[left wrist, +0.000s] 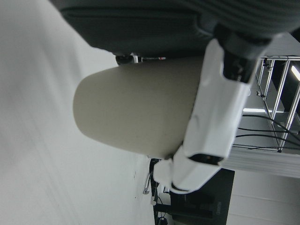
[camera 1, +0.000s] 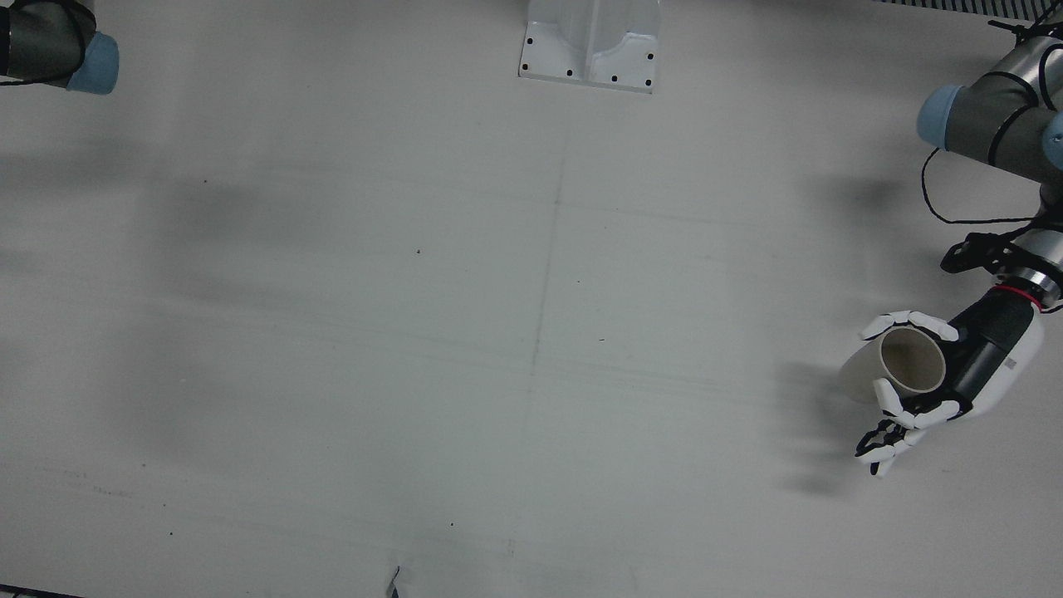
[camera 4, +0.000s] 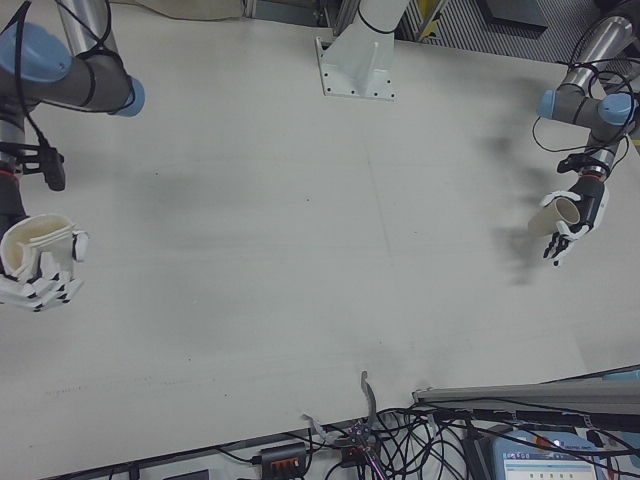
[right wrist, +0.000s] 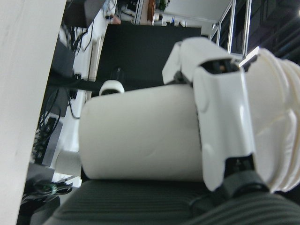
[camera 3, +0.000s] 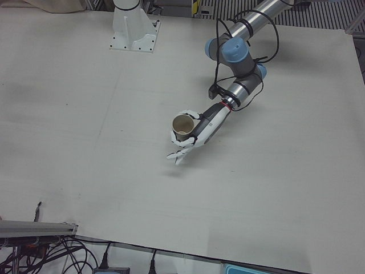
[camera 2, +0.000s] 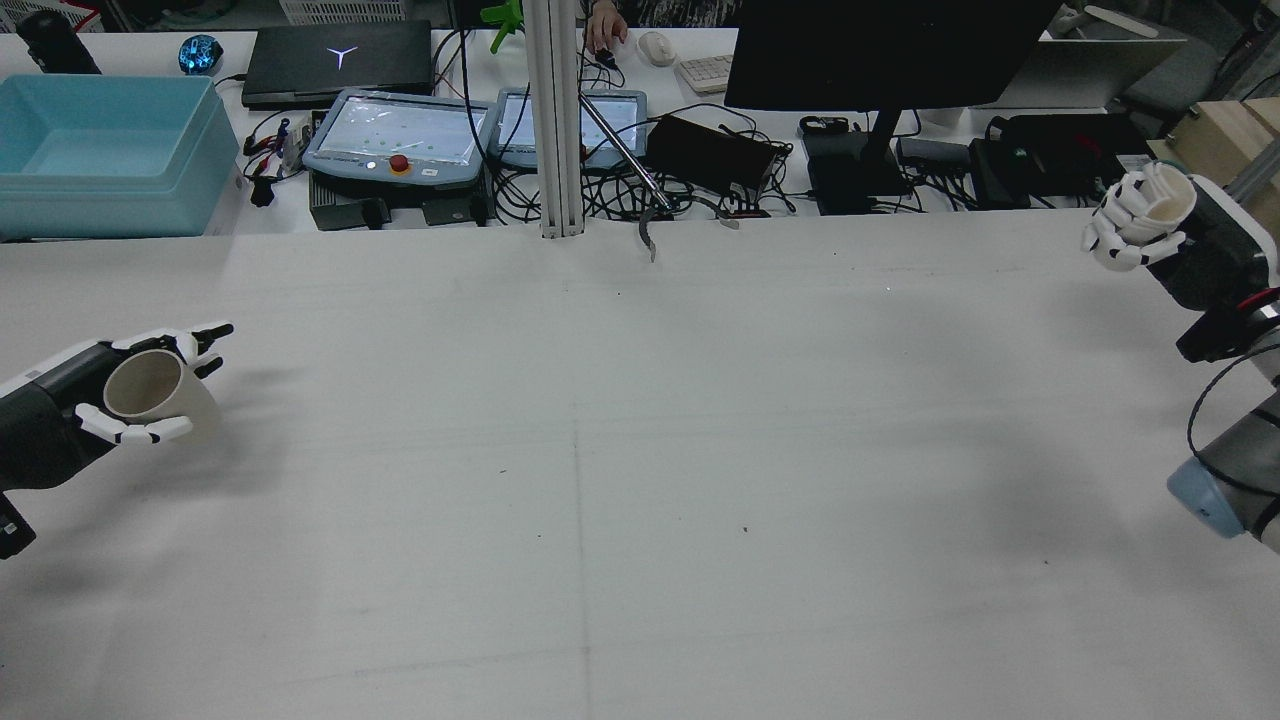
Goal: Pour water
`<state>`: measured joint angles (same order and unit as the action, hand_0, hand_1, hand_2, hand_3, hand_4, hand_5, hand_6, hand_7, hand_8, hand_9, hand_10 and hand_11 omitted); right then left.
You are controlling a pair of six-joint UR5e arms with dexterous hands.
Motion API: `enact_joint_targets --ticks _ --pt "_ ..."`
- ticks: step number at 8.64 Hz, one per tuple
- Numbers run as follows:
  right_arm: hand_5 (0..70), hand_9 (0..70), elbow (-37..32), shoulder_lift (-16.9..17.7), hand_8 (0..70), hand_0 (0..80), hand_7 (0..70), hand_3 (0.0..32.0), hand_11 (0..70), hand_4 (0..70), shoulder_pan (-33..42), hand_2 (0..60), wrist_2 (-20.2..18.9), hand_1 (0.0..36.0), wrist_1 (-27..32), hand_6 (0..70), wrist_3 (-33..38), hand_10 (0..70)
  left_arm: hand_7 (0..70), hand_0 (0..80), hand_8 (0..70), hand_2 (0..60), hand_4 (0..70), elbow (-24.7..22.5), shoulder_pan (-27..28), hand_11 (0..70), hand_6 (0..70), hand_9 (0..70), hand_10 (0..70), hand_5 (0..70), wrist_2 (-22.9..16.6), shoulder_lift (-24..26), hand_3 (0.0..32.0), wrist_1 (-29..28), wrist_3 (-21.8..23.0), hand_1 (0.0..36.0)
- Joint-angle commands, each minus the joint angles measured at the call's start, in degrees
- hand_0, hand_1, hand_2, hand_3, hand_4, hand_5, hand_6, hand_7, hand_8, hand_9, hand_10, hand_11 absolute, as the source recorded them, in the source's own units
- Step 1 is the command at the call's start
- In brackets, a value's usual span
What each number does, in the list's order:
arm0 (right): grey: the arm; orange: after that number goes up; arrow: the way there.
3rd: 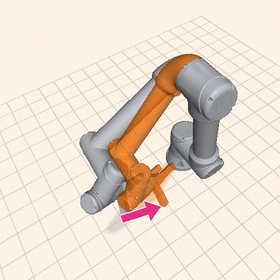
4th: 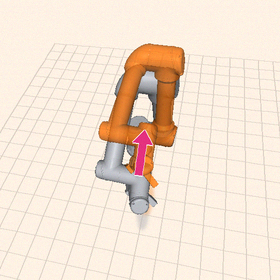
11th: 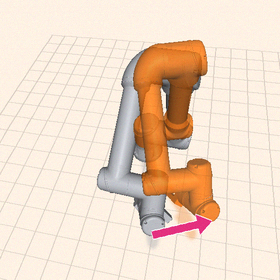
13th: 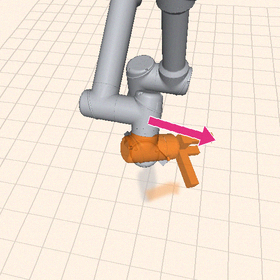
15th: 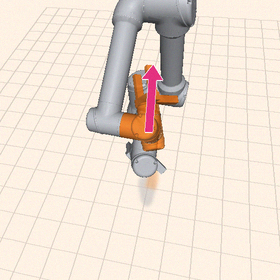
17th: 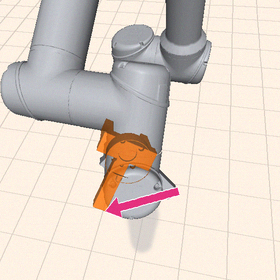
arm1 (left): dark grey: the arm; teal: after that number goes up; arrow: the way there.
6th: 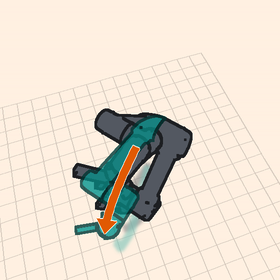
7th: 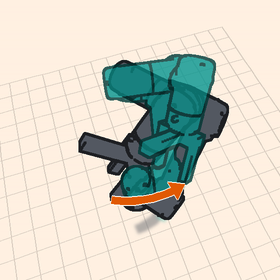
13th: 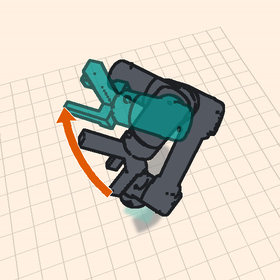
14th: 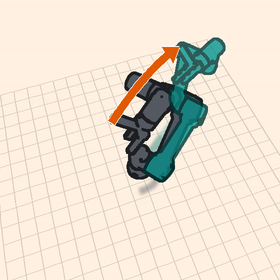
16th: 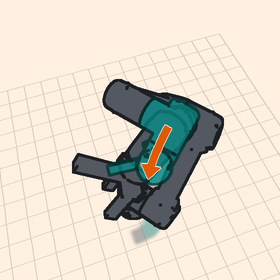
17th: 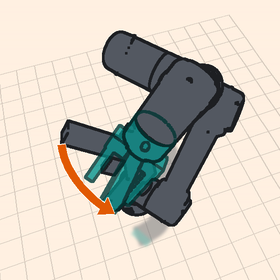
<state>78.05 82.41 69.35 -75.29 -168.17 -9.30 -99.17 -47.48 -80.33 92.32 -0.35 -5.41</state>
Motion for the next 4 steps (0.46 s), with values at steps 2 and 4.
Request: enact_joint_targets --ticks 2,4 --pt "70.0 63.0 -23.7 -2.1 55.2 80.0 66.7 0.0 70.0 70.0 0.3 60.0 0.9 36.0 17.0 66.8 1.7 56.4 16.3 80.0 3.1 60.0 30.8 4.1 -2.2 8.7 5.9 1.8 3.0 70.0 0.1 -7.7 0.0 -9.4 -0.9 36.0" --pt "13.3 0.0 -22.8 -0.8 5.6 63.9 0.0 17.0 0.4 7.4 1.0 0.0 1.1 11.8 17.5 0.0 3.3 0.0 16.0 80.0 3.1 60.0 30.6 7.2 -1.7 8.7 5.6 1.8 3.0 70.0 0.1 -8.1 0.0 -11.1 -2.2 36.0"
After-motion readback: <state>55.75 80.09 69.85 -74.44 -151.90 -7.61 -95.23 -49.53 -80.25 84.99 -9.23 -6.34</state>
